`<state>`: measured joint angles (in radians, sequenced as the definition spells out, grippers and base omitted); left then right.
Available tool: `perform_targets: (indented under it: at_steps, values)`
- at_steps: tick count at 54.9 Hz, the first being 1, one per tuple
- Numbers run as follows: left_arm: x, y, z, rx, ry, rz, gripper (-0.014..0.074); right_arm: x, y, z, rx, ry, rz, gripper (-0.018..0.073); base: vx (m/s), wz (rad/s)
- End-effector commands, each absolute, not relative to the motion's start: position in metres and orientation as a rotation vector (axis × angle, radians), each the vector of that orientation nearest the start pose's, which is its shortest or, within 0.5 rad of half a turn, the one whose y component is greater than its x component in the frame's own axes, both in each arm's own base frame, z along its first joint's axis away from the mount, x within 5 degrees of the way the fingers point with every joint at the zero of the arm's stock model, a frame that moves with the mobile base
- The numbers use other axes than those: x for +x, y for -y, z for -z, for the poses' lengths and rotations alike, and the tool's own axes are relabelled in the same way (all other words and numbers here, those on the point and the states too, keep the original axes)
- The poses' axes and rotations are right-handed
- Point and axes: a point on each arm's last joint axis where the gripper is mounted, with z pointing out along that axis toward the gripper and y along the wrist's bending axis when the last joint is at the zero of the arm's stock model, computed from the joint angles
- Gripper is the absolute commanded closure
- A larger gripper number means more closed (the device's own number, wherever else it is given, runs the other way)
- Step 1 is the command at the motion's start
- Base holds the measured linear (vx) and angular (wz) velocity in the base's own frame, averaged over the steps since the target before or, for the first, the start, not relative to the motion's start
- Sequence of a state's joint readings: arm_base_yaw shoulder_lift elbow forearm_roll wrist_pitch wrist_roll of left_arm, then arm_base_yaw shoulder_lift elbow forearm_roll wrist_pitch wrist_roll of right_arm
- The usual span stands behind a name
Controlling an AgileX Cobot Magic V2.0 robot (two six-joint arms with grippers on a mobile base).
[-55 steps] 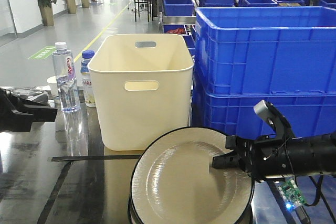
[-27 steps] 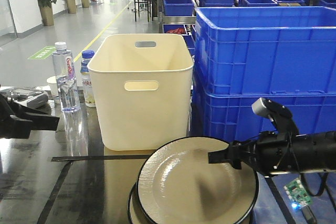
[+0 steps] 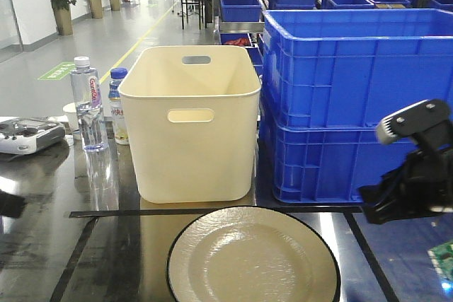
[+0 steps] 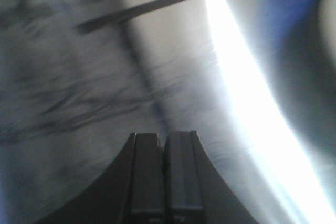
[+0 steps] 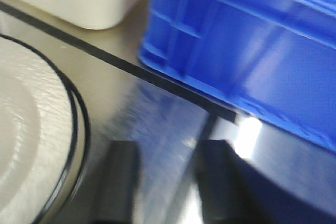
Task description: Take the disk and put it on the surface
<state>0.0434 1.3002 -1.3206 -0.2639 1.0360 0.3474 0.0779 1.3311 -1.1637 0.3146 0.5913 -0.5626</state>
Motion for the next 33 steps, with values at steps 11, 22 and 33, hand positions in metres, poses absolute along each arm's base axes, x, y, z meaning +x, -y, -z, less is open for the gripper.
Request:
perform_targets:
  at_steps: [11,22,33]
  values:
    - [0.257,-0.013,-0.406,0.108,-2.291,-0.115,0.0604,0.215,-0.009,-0.399,-0.254,-2.196,0.159,0.0575,0.0,0.0]
    - [0.223,-0.007,-0.393,0.099,-2.06,-0.062,0.0604,0.148,-0.006,-0.389,-0.241,-1.884,0.148,0.0571,0.0,0.0]
    - [0.163,0.001,-0.351,0.045,-1.788,0.009,0.0604,0.097,-0.007,-0.345,-0.17,-1.539,0.058,0.0571,0.0,0.0]
